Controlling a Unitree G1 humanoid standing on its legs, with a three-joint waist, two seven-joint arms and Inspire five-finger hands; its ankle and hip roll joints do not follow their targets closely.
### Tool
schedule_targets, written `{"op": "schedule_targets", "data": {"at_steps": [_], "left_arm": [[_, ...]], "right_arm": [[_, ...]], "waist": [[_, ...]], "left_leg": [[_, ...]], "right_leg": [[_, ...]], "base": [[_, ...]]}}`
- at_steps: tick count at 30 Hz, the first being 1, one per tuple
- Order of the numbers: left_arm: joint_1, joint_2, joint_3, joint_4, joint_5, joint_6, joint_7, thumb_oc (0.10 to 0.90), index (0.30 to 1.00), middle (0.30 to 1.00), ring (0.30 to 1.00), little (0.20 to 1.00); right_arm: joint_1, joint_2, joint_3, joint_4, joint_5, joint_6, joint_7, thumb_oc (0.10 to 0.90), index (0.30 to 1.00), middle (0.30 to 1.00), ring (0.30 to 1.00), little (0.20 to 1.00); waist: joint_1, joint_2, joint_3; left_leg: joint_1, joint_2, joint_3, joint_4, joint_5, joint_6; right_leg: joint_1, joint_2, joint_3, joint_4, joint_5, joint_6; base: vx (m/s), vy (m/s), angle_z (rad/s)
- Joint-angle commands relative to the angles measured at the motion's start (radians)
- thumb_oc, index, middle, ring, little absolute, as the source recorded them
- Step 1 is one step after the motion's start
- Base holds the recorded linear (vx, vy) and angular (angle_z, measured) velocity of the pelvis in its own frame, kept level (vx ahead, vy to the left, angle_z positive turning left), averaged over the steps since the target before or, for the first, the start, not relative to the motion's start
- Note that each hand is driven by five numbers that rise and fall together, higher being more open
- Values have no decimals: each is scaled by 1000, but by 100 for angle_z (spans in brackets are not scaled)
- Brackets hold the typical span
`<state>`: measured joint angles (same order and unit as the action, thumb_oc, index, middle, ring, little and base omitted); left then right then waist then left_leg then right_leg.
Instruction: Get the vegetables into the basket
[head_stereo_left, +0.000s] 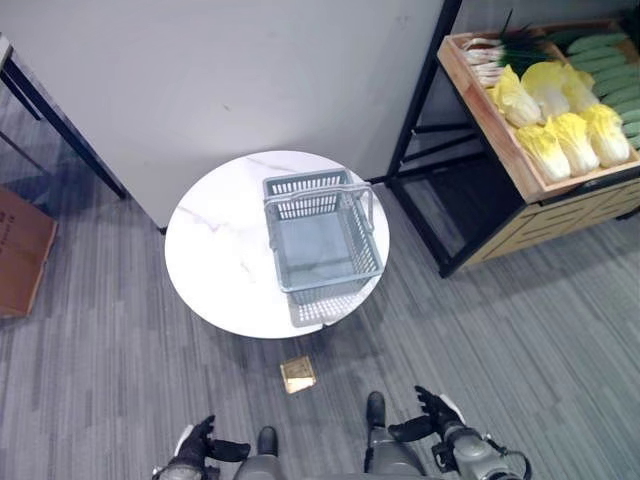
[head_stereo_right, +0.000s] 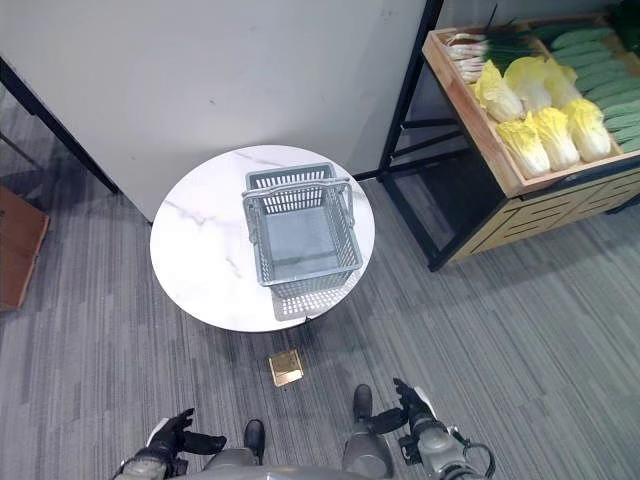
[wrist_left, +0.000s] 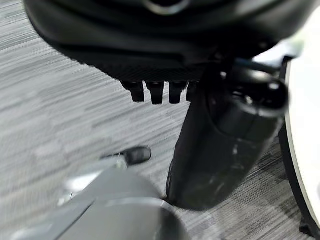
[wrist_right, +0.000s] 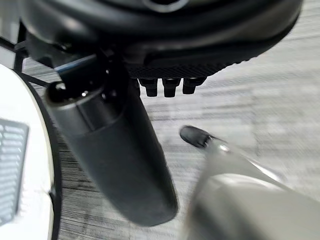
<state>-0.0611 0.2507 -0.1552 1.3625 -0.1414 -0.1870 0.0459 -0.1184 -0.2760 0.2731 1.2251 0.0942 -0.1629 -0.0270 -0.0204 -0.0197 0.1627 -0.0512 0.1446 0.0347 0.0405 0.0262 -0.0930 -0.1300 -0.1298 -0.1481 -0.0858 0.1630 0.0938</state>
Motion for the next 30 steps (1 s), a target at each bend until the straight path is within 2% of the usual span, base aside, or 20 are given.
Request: {"op": "schedule_targets", "data": {"at_steps": [1, 4, 6, 7, 8, 9, 10, 13, 15, 16, 19, 20, 22, 23, 24, 25, 27, 30], "left_arm": [[-8, 16, -18, 4, -10, -7, 4, 900, 1000, 1000, 1000, 1000], [-10, 6, -27, -4, -23, -9, 7, 900, 1000, 1000, 1000, 1000], [-16, 6, -32, -5, -20, -8, 7, 900, 1000, 1000, 1000, 1000], [-19, 5, -39, -8, -17, -7, 7, 900, 1000, 1000, 1000, 1000], [-23, 4, -47, -14, -10, -5, 8, 900, 1000, 1000, 1000, 1000], [-20, 4, -48, -11, -5, -3, 6, 900, 1000, 1000, 1000, 1000], [-12, 4, -43, -8, -3, -2, 5, 900, 1000, 1000, 1000, 1000], [2, 9, -37, 2, 9, 0, 1, 900, 1000, 1000, 1000, 1000], [6, 31, -33, 8, 27, -2, 0, 900, 1000, 1000, 1000, 1000], [5, 31, -33, 8, 27, -2, 0, 900, 1000, 1000, 1000, 1000], [14, 51, -32, -12, 30, -9, 10, 900, 1000, 1000, 1000, 1000], [16, 54, -33, -20, 26, -12, 12, 900, 1000, 1000, 1000, 1000], [36, 66, -12, -31, 10, -13, 6, 900, 1000, 1000, 1000, 1000], [36, 66, -12, -31, 10, -13, 6, 900, 1000, 1000, 1000, 1000], [43, 64, 9, -29, 14, -12, 4, 900, 1000, 1000, 1000, 1000], [40, 63, 13, -29, 13, -10, 5, 900, 1000, 1000, 1000, 1000], [25, 66, 4, -39, 0, -6, 11, 900, 1000, 1000, 1000, 1000], [22, 67, -2, -46, -9, -4, 10, 900, 1000, 1000, 1000, 1000]], "right_arm": [[4, -60, -13, 17, 33, -26, -20, 900, 1000, 1000, 1000, 1000], [12, -70, -31, 31, 48, -27, -25, 900, 1000, 1000, 1000, 1000], [24, -71, -37, 40, 47, -23, -26, 900, 1000, 1000, 1000, 1000], [34, -74, -45, 50, 46, -21, -26, 900, 1000, 1000, 1000, 1000], [42, -77, -54, 58, 47, -16, -29, 900, 1000, 1000, 1000, 1000], [46, -77, -60, 62, 49, -14, -30, 900, 1000, 1000, 1000, 1000], [48, -73, -59, 69, 48, -12, -30, 900, 1000, 1000, 1000, 1000], [57, -74, -65, 78, 44, -11, -32, 900, 1000, 1000, 1000, 1000], [33, -105, -91, 95, 38, -12, -57, 900, 1000, 1000, 1000, 1000], [33, -105, -91, 95, 38, -12, -57, 900, 1000, 1000, 1000, 1000], [-48, -227, -108, 26, -36, -27, -136, 900, 1000, 1000, 1000, 1000], [-69, -259, -99, -10, -76, -27, -157, 900, 1000, 1000, 1000, 1000], [-133, -434, -34, -347, -365, -3, -232, 900, 1000, 1000, 1000, 1000], [-132, -434, -34, -348, -366, -2, -231, 900, 1000, 1000, 1000, 1000], [-171, -536, -68, -614, -470, -4, -274, 900, 1000, 1000, 1000, 1000], [-188, -551, -69, -654, -494, -3, -282, 900, 1000, 1000, 1000, 1000], [-370, -583, 9, -804, -539, -14, -293, 900, 1000, 1000, 1000, 1000], [-458, -568, 69, -808, -529, -18, -287, 900, 1000, 1000, 1000, 1000]], "waist": [[-17, -34, -20], [-19, -20, -23], [-24, -10, -28], [-30, -5, -31], [-41, 1, -34], [-47, 3, -38], [-45, 5, -44], [-45, 0, -55], [-31, -19, -64], [-31, -19, -64], [-18, -32, -55], [-17, -35, -51], [-17, -44, -37], [-17, -44, -40], [-18, -51, -38], [-15, -52, -37], [15, -56, -35], [25, -55, -30]], "left_leg": [[-45, -18, 7, 30, -44, -11], [-45, -2, 8, 0, -14, -21], [-44, 11, 34, -24, 7, -28], [-46, 19, 68, -36, 25, -30], [-50, 30, 132, -47, 51, -30], [-43, 33, 159, -59, 55, -30], [-30, 25, 148, -69, 48, -28], [-14, 22, 151, -77, 39, -22], [8, 8, 151, -117, 34, -15], [8, 8, 151, -117, 34, -15], [-3, 0, 149, -124, 35, -11], [-6, -1, 151, -123, 36, -11], [-5, -1, 160, -127, 31, -9], [-8, -3, 160, -128, 34, -9], [-6, -4, 162, -128, 30, -7], [-8, -4, 161, -128, 30, -7], [-20, -5, 150, -128, 34, -8], [-25, -4, 145, -128, 38, -9]], "right_leg": [[-52, -70, 5, 111, -47, 71], [-43, -65, -20, 109, -59, 65], [-32, -66, -48, 106, -69, 62], [-18, -74, -74, 101, -70, 63], [-5, -80, -102, 94, -67, 64], [0, -80, -106, 91, -65, 65], [3, -74, -99, 89, -68, 65], [15, -73, -88, 83, -65, 69], [25, -84, -81, 57, -44, 83], [25, -84, -81, 57, -44, 83], [14, -92, -73, 48, -26, 94], [9, -94, -70, 47, -22, 96], [-4, -97, -51, 48, -14, 104], [-8, -98, -51, 48, -13, 104], [-12, -101, -45, 47, -9, 107], [-13, -102, -45, 47, -8, 108], [-12, -106, -55, 41, -7, 108], [-12, -106, -61, 38, -6, 107]], "base": [[79, -306, 65], [39, -107, 50], [41, -98, 24], [18, -48, 61], [19, -27, 100], [51, 6, 90], [78, 17, 49], [88, 37, -12], [61, 110, -10], [3, 75, -3], [-39, 59, 3], [-65, 78, 1], [-50, 85, -18], [-13, 63, -26], [-8, 33, -14], [-12, 37, 5], [-36, -3, 2], [-21, -7, 4]]}}
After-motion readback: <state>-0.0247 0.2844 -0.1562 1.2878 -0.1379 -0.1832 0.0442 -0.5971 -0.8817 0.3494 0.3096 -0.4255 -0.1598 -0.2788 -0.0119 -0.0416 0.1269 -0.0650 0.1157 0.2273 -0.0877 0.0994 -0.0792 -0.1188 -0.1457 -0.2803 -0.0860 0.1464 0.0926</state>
